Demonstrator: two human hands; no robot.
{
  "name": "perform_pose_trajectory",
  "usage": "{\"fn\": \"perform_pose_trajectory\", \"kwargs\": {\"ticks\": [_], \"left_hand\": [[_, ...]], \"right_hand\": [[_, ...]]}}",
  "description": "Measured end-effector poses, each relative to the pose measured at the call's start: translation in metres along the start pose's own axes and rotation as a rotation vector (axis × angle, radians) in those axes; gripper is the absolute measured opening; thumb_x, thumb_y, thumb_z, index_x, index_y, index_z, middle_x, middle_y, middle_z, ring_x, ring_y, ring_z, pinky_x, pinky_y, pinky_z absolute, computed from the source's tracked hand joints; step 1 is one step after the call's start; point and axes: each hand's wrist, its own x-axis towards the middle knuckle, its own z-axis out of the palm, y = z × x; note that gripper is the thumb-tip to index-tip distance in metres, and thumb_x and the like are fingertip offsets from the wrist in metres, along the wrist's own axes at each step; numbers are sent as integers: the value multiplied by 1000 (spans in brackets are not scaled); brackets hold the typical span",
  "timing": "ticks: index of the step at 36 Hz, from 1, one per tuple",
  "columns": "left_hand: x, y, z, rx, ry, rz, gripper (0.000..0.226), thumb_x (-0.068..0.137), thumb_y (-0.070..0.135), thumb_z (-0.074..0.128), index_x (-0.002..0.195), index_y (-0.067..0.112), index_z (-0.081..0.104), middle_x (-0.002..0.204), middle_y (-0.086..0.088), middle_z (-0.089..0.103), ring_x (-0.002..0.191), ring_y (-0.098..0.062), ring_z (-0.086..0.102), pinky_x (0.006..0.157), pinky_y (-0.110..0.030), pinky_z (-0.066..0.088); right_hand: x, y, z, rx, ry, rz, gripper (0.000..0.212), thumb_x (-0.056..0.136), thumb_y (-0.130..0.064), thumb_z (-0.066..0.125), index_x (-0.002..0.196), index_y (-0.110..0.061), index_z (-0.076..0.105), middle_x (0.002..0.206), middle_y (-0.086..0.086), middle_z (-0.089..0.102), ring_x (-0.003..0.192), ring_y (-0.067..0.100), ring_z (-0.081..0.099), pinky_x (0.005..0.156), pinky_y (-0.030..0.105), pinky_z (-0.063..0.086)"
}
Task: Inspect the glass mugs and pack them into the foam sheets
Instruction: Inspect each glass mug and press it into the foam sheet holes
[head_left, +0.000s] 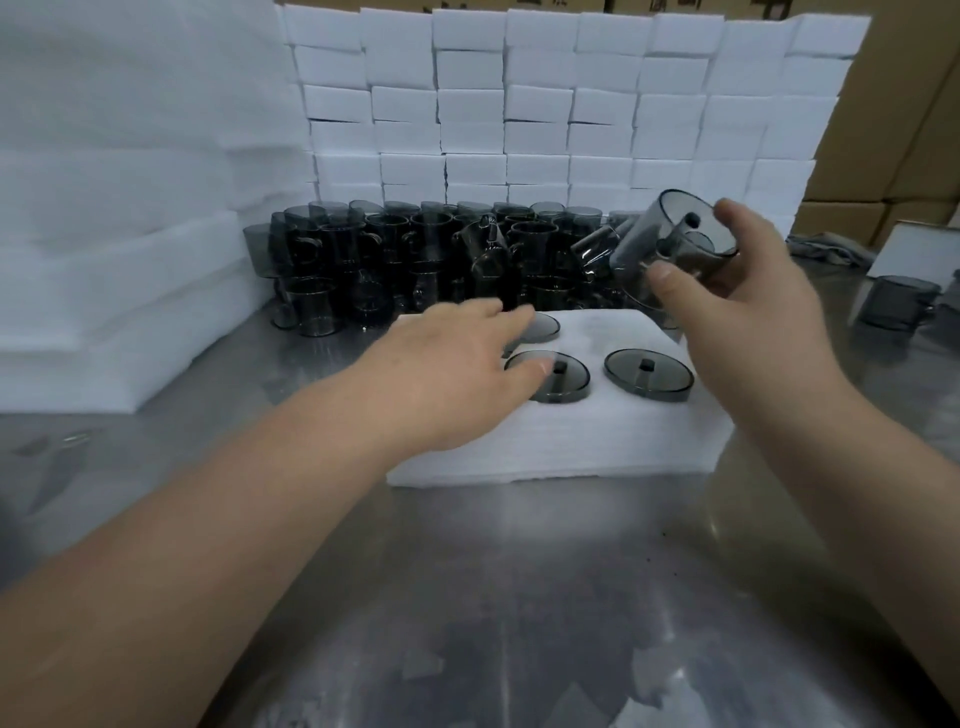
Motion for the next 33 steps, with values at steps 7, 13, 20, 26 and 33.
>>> {"fn": "perform_pose_trajectory", "kwargs": {"ticks": [7,13,20,26,33], "left_hand": [[-2,2,-1,33,-70,30,70,74,64,14,129,35,47,132,20,43,122,-12,38,97,-25,30],[-1,1,1,64,-80,11,62,79,64,19,124,34,49,120,13,47,112,-13,41,85,-27,32],[-2,1,0,-155,149,27,65,81,60,43,141,39,27,142,13,40,124,-13,43,96,-29,33],[-5,9,-4,-548,283,78,79,68,60,54,140,45,24,127,24,46,108,-1,52,96,-33,44],[-6,14,-4,-618,245,136,82,63,55,59,140,37,35,131,20,48,114,3,49,101,-24,38]], "right_hand": [[11,11,-1,111,23,95,80,80,-39,66,146,-29,22,84,-18,55,79,-8,52,63,13,32],[14,13,-2,157,-38,74,56,78,-33,67,129,-37,45,86,-16,60,75,-9,57,62,9,39],[10,6,-2,167,-186,-79,50,70,-22,75,100,-47,43,89,-15,63,72,-6,60,65,12,44],[-11,-16,6,70,-245,-318,54,55,-49,72,98,-57,41,94,-25,61,89,-10,59,80,10,44],[-22,-12,16,-10,-198,-318,83,57,-43,70,129,-47,28,102,-31,51,101,-8,53,87,12,39]]}}
